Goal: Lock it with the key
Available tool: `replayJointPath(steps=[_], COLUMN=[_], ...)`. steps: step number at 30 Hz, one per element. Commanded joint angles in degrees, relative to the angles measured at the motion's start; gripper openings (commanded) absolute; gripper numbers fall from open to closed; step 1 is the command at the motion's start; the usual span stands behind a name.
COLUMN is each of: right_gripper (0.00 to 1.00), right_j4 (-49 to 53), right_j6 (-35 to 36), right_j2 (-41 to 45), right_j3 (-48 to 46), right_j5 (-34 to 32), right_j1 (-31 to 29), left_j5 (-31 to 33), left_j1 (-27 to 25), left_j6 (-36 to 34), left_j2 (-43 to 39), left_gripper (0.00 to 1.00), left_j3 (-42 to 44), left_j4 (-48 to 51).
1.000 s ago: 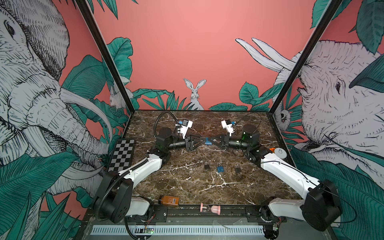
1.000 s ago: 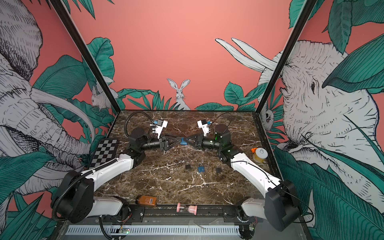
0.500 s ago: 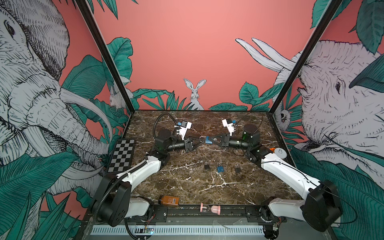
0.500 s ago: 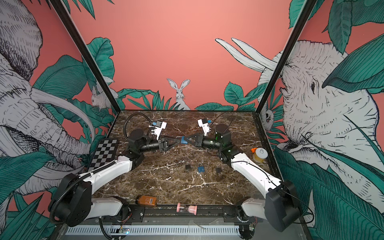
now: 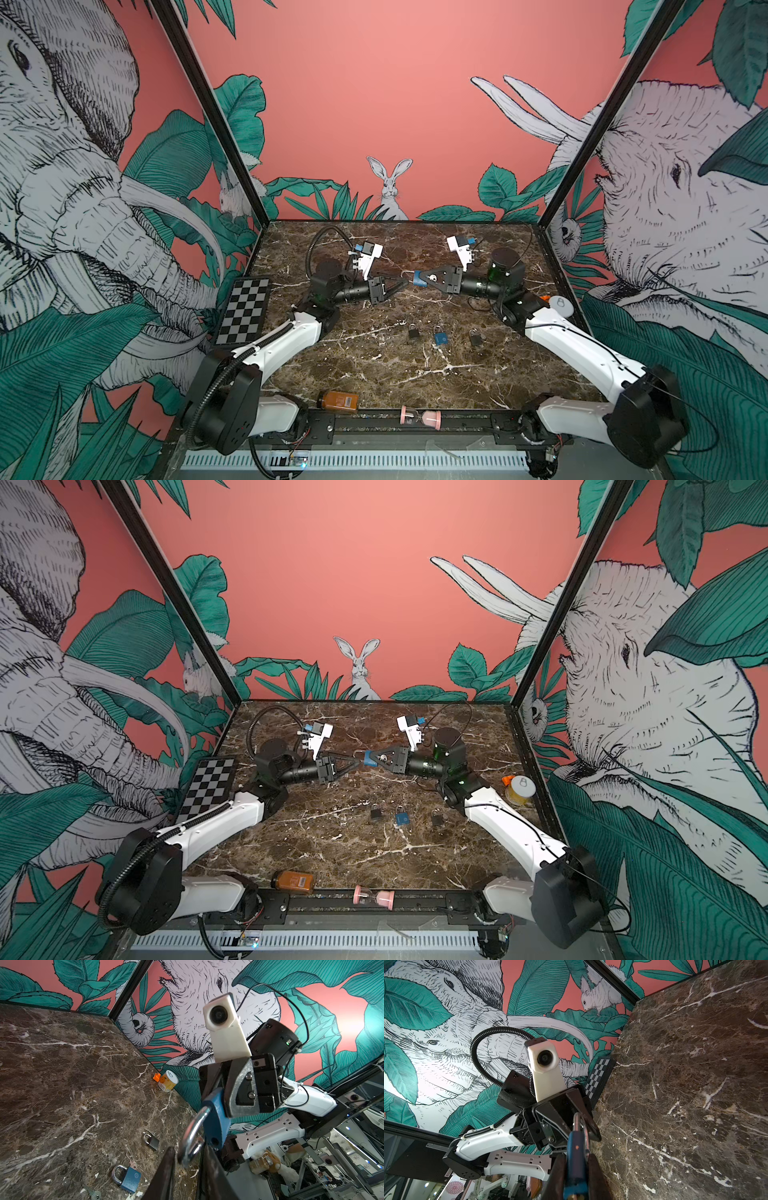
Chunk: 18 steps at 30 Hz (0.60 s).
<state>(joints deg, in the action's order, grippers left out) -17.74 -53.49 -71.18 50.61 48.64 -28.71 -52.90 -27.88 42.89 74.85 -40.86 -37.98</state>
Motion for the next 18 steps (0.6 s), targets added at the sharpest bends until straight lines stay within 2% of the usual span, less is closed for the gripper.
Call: replayJointPath(steps=[1, 18], right_gripper=[0.0, 0.0], right_j4=[-2.8, -1.7], right_j6=[2.3, 4.2], right_j2=[1.8, 1.2], right_j3=[-0.5, -0.8], right_j5=[0.9, 1.4], right_j1=[0.2, 0.3], left_j5=[-0.6, -0.8], left_j1=[-0.2, -0.2], left_j6=[0.8, 1.8], left_j2=[-2.7, -4.2], left_gripper=[0.26, 0.23], left_j3=[0.3, -0.4], left_j4=[-1.2, -0.8])
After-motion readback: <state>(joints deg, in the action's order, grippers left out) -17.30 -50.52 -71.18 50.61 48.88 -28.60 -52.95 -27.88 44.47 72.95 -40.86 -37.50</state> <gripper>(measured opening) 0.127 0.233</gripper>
